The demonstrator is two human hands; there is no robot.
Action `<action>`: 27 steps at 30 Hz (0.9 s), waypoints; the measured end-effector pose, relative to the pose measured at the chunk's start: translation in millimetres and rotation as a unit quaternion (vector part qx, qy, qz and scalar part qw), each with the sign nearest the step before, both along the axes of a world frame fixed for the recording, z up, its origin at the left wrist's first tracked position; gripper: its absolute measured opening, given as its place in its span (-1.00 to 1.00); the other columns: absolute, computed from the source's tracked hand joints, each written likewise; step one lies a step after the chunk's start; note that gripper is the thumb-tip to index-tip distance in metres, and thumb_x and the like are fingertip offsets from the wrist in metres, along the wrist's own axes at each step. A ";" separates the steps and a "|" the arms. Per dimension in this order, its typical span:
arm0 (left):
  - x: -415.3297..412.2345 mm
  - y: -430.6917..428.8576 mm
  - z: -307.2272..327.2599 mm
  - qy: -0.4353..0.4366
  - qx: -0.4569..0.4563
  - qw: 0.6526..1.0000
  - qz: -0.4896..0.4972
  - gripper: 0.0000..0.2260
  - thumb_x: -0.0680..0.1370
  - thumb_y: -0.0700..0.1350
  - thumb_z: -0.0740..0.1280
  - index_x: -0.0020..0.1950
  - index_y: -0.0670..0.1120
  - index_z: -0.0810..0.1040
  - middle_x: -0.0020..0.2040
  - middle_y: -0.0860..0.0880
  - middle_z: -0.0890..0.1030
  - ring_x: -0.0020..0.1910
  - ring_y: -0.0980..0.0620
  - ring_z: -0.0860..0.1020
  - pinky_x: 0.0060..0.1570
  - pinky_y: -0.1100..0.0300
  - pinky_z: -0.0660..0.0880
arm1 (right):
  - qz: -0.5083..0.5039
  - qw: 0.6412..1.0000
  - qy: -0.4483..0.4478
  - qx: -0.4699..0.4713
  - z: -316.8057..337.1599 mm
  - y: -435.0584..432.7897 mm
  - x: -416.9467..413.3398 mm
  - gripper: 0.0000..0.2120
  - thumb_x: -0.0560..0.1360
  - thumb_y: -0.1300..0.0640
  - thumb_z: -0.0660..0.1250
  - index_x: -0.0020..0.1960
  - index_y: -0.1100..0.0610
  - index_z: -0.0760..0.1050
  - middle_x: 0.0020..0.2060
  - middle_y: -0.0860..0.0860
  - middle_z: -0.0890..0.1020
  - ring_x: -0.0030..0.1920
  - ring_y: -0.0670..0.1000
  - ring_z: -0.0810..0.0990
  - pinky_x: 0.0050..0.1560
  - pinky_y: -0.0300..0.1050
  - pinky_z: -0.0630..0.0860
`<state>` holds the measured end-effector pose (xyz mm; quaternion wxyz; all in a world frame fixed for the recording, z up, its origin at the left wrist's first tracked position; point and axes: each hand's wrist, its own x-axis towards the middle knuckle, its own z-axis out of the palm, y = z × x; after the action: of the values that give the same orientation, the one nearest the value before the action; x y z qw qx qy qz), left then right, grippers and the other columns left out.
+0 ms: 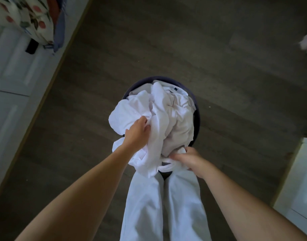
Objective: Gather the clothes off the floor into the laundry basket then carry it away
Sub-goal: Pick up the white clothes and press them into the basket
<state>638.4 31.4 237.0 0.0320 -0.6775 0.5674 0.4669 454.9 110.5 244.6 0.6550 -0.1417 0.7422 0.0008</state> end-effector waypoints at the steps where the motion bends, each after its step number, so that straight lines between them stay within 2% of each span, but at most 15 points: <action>1: -2.2 -1.5 5.7 0.010 0.006 1.000 0.007 -0.85 0.65 -0.08 0.07 -0.02 -0.11 0.35 -0.18 0.01 0.48 -0.16 -0.07 0.48 -0.03 -0.10 0.45 | 0.008 1.000 0.006 0.002 5.7 -7.3 -1.2 -0.44 0.30 0.04 0.55 0.25 0.12 0.50 0.13 0.04 0.63 0.10 0.06 0.60 0.01 -0.05 0.56; 4: -7.9 -7.0 20.8 0.034 0.018 0.999 0.020 -0.85 0.66 -0.06 0.08 0.08 -0.12 0.35 -0.08 -0.08 0.54 -0.14 -0.09 0.51 -0.11 -0.07 0.50 | 0.071 0.997 0.018 0.014 27.0 -31.5 -2.9 -0.37 0.29 0.01 0.55 0.30 0.11 0.45 0.19 0.03 0.55 0.17 0.07 0.53 0.05 -0.04 0.50; 7: -16.8 -13.2 36.9 0.056 0.015 0.998 0.029 -0.85 0.66 -0.09 0.10 -0.01 -0.16 0.31 -0.21 -0.08 0.46 -0.28 -0.02 0.41 -0.34 0.14 0.34 | 0.078 0.996 0.039 -0.001 39.4 -49.8 -5.6 -0.43 0.25 0.03 0.58 0.19 0.17 0.52 0.11 0.05 0.59 0.09 0.07 0.57 0.12 -0.01 0.54; 9: -25.0 -18.0 46.6 0.076 0.019 0.996 0.032 -0.83 0.65 -0.10 0.11 -0.01 -0.20 0.32 -0.21 -0.10 0.45 -0.28 -0.03 0.38 -0.33 0.12 0.29 | -0.007 0.999 0.045 -0.016 43.1 -60.0 -7.9 -0.48 0.27 0.07 0.58 0.17 0.17 0.53 0.10 0.08 0.61 0.09 0.10 0.58 0.15 0.02 0.53; 10: -29.7 -20.5 50.5 0.087 0.024 0.995 0.029 -0.83 0.65 -0.09 0.12 -0.01 -0.19 0.33 -0.20 -0.10 0.46 -0.27 -0.04 0.38 -0.27 0.08 0.31 | -0.068 0.996 0.044 -0.027 43.8 -65.9 -9.4 -0.57 0.32 0.10 0.56 0.14 0.15 0.55 0.10 0.11 0.62 0.09 0.11 0.58 0.14 0.04 0.54; 13: -48.0 -22.2 52.6 0.116 0.048 0.992 0.000 -0.86 0.63 -0.08 0.12 -0.08 -0.09 0.33 -0.25 -0.01 0.44 -0.25 -0.01 0.40 -0.09 0.02 0.33 | -0.221 0.975 -0.006 -0.019 50.9 -81.6 -9.6 -0.80 0.48 0.12 0.39 0.11 0.07 0.56 0.04 0.09 0.63 0.01 0.04 0.59 -0.02 0.00 0.55; 15: -57.3 -23.3 48.3 0.138 0.075 0.987 0.036 -0.88 0.62 -0.08 0.13 -0.07 -0.08 0.36 -0.22 0.00 0.46 -0.21 -0.01 0.42 -0.06 0.03 0.38 | -0.311 0.948 -0.070 -0.010 52.7 -89.7 -6.7 -0.81 0.55 0.04 0.26 0.07 0.09 0.56 0.01 0.08 0.64 0.03 0.04 0.61 0.00 0.03 0.57; 18: -54.7 -28.6 41.5 0.179 0.113 0.968 0.135 -0.85 0.62 -0.11 0.13 -0.03 -0.14 0.45 -0.14 -0.05 0.49 -0.13 -0.02 0.44 -0.12 0.13 0.39 | -0.429 0.893 -0.133 -0.020 53.0 -94.5 3.5 -0.70 0.56 0.12 0.08 0.04 0.19 0.56 0.02 0.18 0.63 0.01 0.15 0.61 0.09 0.08 0.57; 21: -36.6 -34.7 27.4 0.153 0.128 0.968 0.154 -0.73 0.61 -0.17 0.08 0.02 -0.17 0.58 -0.07 -0.07 0.54 -0.07 -0.02 0.47 -0.07 0.14 0.40 | -0.377 0.918 -0.105 -0.063 41.9 -95.3 21.0 -0.67 0.51 0.38 0.02 0.15 0.22 0.45 -0.03 0.17 0.59 -0.05 0.13 0.60 0.02 0.00 0.59; 23: -23.0 -35.8 15.6 0.093 0.110 0.987 0.076 -0.69 0.61 -0.19 0.09 0.11 -0.07 0.63 0.03 -0.05 0.56 0.02 -0.04 0.52 0.00 0.11 0.48 | -0.294 0.948 -0.070 -0.097 37.1 -94.5 30.0 -0.62 0.48 0.47 0.01 0.19 0.16 0.34 0.03 0.12 0.54 0.00 0.09 0.58 -0.01 -0.04 0.59; 24: -15.9 -35.3 8.0 0.039 0.100 0.994 -0.005 -0.68 0.61 -0.17 0.11 0.21 0.00 0.60 0.16 -0.05 0.51 0.14 -0.09 0.50 0.11 0.04 0.49 | -0.209 0.970 -0.050 -0.114 33.6 -93.1 34.2 -0.62 0.50 0.46 0.04 0.21 0.14 0.33 0.11 0.09 0.52 0.04 0.06 0.55 0.04 -0.05 0.57; 25: -11.0 -32.9 2.3 -0.020 0.102 0.990 -0.098 -0.65 0.61 -0.15 0.11 0.35 0.06 0.50 0.30 -0.05 0.42 0.28 -0.13 0.41 0.26 -0.06 0.41 | -0.093 0.986 -0.032 -0.138 30.5 -91.0 38.0 -0.60 0.52 0.43 0.08 0.27 0.10 0.34 0.20 0.06 0.48 0.11 0.04 0.50 0.10 -0.06 0.53; 27: -4.8 -24.4 -6.9 -0.076 0.150 0.967 -0.192 -0.54 0.62 -0.16 0.09 0.53 0.03 0.22 0.50 -0.05 0.21 0.48 -0.13 0.19 0.43 -0.18 0.17 | 0.122 0.973 -0.038 -0.193 23.2 -83.2 46.9 -0.48 0.56 0.31 0.17 0.45 -0.05 0.24 0.42 0.02 0.31 0.36 0.05 0.34 0.30 -0.02 0.40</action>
<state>633.6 7.0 230.1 0.2652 -0.5768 0.6061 0.4791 501.8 27.3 267.8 0.6379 -0.3547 0.6801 -0.0686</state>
